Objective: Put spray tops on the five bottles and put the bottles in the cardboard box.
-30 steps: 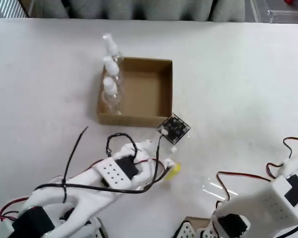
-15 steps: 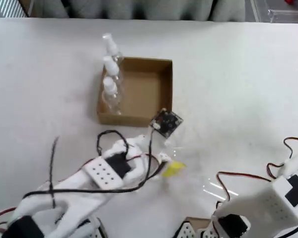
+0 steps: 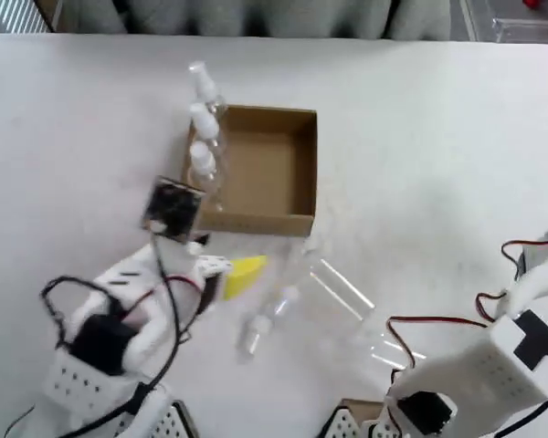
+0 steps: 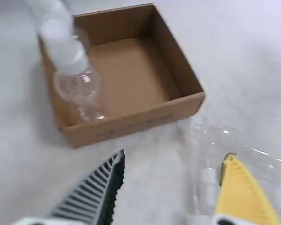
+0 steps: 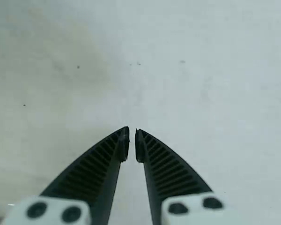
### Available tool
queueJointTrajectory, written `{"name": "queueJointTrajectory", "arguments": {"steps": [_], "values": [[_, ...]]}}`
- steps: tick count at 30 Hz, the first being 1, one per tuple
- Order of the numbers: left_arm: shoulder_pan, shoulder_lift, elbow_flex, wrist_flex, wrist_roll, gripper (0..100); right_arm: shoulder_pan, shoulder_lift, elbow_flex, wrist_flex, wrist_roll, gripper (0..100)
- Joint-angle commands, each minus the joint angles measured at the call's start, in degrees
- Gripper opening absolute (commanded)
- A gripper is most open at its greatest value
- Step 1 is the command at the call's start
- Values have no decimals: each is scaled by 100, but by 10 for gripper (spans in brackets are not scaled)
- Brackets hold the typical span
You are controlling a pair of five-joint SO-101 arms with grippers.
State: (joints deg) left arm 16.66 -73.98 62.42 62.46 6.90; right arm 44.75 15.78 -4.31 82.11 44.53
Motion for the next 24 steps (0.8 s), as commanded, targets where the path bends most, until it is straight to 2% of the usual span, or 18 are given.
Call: {"name": "queueJointTrajectory", "arguments": {"steps": [1,4,8,13,17,21,24], "values": [[-840,-716,149,554,-185,311,-400,-347,-26,391,88,17],[-1666,-1121,949,369,-211,312,-690,-629,-26,734,88,17],[-2501,-1411,2013,-325,-211,312,-1138,-1015,-26,1191,79,17],[-2651,-1473,2435,-563,-211,312,-1763,-1499,149,1613,35,17],[-2651,-1464,2505,-352,-220,312,-2352,-2158,923,1604,35,17],[-2659,-1481,2840,-466,-396,311,-3081,-2958,1732,1534,18,17],[-2659,-1481,2901,-519,-571,310,-3618,-3530,2233,1314,-299,18]]}}
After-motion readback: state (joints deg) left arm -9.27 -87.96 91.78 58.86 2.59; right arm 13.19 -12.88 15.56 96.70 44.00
